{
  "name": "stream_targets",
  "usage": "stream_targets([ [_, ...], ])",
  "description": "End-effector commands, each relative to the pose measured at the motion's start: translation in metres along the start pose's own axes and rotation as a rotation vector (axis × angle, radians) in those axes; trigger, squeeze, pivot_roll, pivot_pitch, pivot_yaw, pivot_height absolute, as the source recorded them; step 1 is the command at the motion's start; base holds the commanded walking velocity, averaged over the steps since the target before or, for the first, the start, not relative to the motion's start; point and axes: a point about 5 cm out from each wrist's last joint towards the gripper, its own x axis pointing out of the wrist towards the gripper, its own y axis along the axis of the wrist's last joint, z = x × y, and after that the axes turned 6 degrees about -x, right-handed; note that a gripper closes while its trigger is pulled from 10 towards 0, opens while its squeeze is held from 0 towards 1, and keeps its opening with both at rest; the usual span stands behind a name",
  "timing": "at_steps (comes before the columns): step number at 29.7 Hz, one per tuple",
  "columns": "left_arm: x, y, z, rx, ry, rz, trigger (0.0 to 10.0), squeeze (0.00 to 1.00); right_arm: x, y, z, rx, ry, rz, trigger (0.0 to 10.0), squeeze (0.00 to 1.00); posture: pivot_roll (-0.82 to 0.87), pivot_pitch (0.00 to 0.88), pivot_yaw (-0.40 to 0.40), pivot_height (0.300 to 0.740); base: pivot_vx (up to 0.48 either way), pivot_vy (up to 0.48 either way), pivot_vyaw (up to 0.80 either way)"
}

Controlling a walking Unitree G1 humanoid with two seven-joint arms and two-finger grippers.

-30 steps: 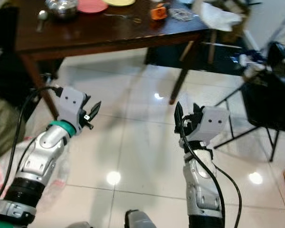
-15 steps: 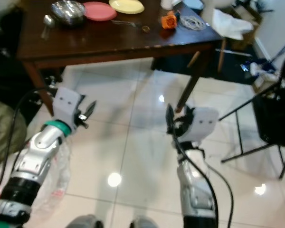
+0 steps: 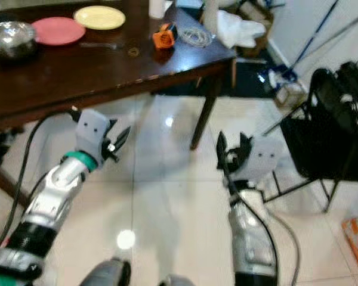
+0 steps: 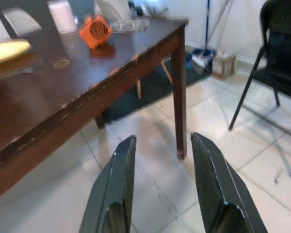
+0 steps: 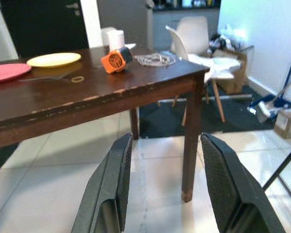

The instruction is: Setting the table

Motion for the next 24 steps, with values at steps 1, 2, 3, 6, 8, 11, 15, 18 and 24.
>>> stream_targets([
  [1, 0.001, 0.0, 0.005, 0.003, -0.014, 0.0, 10.0, 0.0, -0.002, -0.001, 0.007, -0.012, -0.022, -0.009, 10.0, 0.0, 0.03, 0.0, 0.036, 0.74, 0.48, 0.0, 0.0],
  [2, 0.001, 0.0, 0.005, 0.003, -0.014, 0.0, 10.0, 0.0, -0.002, -0.001, 0.007, -0.012, -0.022, -0.009, 10.0, 0.0, 0.03, 0.0, 0.036, 0.74, 0.48, 0.0, 0.0],
  [3, 0.001, 0.0, 0.005, 0.004, -0.015, 0.001, 10.0, 0.0, -0.002, -0.001, 0.007, -0.014, -0.024, -0.008, 10.0, 0.0, 0.03, 0.0, 0.036, 0.74, 0.48, 0.0, 0.0],
  [6, 0.001, 0.0, 0.005, 0.005, -0.015, 0.002, 10.0, 0.0, -0.002, 0.0, 0.007, -0.018, -0.027, -0.007, 10.0, 0.0, 0.03, 0.0, 0.038, 0.74, 0.48, 0.0, 0.0],
  [8, 0.001, 0.0, 0.004, 0.006, -0.013, 0.002, 10.0, 0.0, -0.001, 0.0, 0.007, -0.02, -0.026, -0.005, 10.0, 0.0, 0.03, 0.0, 0.038, 0.74, 0.48, 0.0, 0.0],
  [11, 0.003, 0.002, -0.001, 0.007, 0.029, 0.012, 10.0, 0.0, 0.001, 0.004, 0.005, -0.016, -0.012, 0.008, 10.0, 0.0, 0.03, 0.0, 0.039, 0.74, 0.457, 0.0, 0.0],
  [15, 0.003, 0.004, -0.008, 0.0, 0.091, 0.021, 10.0, 0.0, 0.003, 0.009, 0.0, -0.009, 0.017, 0.023, 10.0, 0.0, 0.03, 0.0, 0.04, 0.74, 0.44, 0.0, 0.0],
  [18, 0.002, 0.004, -0.015, -0.024, 0.139, 0.017, 10.0, 0.0, 0.005, 0.013, -0.005, 0.001, 0.04, 0.038, 10.0, 0.0, 0.04, 0.0, 0.04, 0.74, 0.431, 0.0, 0.77],
  [24, -0.001, 0.003, -0.018, -0.02, 0.161, 0.014, 10.0, 0.0, 0.007, 0.019, -0.009, 0.017, 0.062, 0.053, 10.0, 0.0, 0.04, 0.0, 0.039, 0.74, 0.429, 0.0, 0.8],
])
